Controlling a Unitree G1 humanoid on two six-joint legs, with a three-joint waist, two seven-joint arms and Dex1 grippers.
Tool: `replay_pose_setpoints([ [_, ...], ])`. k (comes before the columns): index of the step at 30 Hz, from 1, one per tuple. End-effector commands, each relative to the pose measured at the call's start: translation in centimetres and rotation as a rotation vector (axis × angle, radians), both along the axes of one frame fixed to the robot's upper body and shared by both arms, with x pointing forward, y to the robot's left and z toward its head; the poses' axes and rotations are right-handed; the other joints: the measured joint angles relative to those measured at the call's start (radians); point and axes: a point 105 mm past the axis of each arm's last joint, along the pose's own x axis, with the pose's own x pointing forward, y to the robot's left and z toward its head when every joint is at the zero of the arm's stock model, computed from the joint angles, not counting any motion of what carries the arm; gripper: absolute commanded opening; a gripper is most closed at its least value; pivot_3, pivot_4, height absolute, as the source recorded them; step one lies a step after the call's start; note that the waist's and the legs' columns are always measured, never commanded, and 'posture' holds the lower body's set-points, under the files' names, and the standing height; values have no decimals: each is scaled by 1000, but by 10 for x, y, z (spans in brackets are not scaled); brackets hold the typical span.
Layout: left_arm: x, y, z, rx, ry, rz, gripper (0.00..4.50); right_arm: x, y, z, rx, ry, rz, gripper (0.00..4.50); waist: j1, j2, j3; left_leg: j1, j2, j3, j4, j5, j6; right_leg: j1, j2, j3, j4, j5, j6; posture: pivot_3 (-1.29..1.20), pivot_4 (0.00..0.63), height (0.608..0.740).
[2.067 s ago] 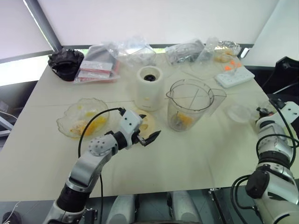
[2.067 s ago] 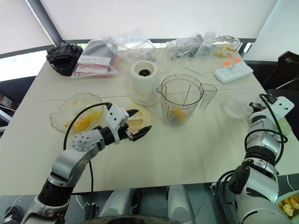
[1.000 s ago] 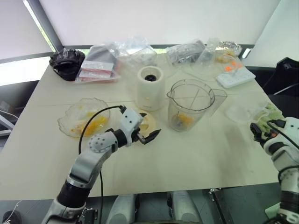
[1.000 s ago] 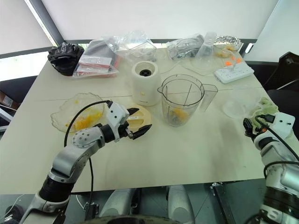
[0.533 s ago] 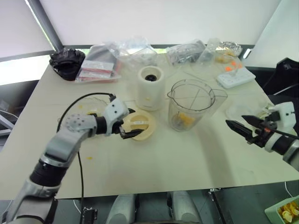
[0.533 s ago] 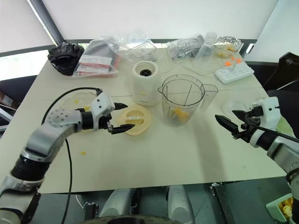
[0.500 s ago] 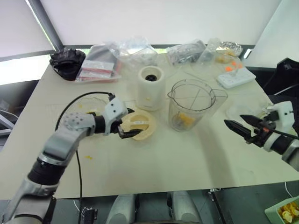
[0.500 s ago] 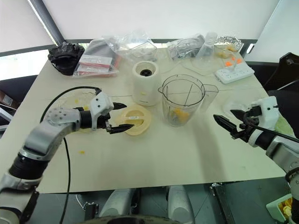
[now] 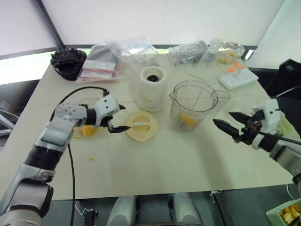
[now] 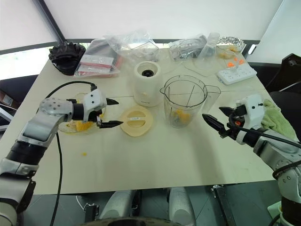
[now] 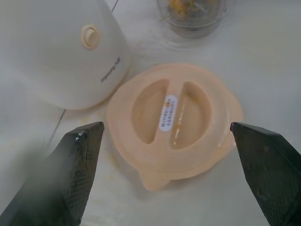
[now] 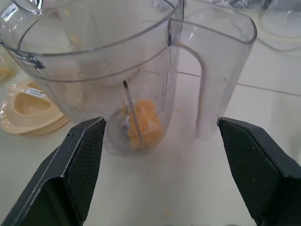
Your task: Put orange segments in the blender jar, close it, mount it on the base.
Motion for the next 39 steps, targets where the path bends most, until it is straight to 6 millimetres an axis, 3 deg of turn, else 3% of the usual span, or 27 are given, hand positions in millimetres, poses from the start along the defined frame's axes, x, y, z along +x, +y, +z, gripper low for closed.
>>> replay_pose_setpoints([
  [1, 8, 2, 1, 32, -20, -35, 4500, -1, 3, 11, -13, -60, 5, 3945, -1, 0, 0, 0, 0, 0, 0, 0, 0, 0, 0, 0, 0, 0, 0, 0, 150, 740],
  [5, 19, -3, -15, 88, 8, -89, 4500, -6, 13, 9, 5, -44, 36, 3945, 1, -1, 0, 0, -1, 0, 0, 0, 0, 0, 0, 0, 0, 2, 3, 0, 150, 740],
  [11, 34, -15, -24, 125, 25, -150, 4500, -32, 37, 6, 18, 7, 174, 3945, 2, -3, 1, -1, 0, 0, 0, 0, 0, 0, 0, -1, 1, 2, 4, 0, 150, 740],
  [21, 50, -30, -37, 194, 52, -171, 4500, -35, 33, 5, -8, -29, 84, 3945, 1, -8, 2, -1, -1, 0, 1, 0, 0, 0, 0, -1, 1, 2, 4, 0, 150, 740],
  [24, 52, -34, -36, 198, 46, -180, 3660, -36, 31, 4, -12, -36, 62, 4022, 1, -9, 3, -1, -1, 0, 1, 0, 0, 0, 0, -1, 2, 2, 4, 0, 150, 740],
  [39, 56, -53, -39, 172, 51, -176, 3660, -37, 23, 3, -24, -49, -11, 4022, 1, -10, 3, 0, -1, -1, 1, 0, 0, 0, 0, -1, 3, 2, 4, 0, 150, 740],
])
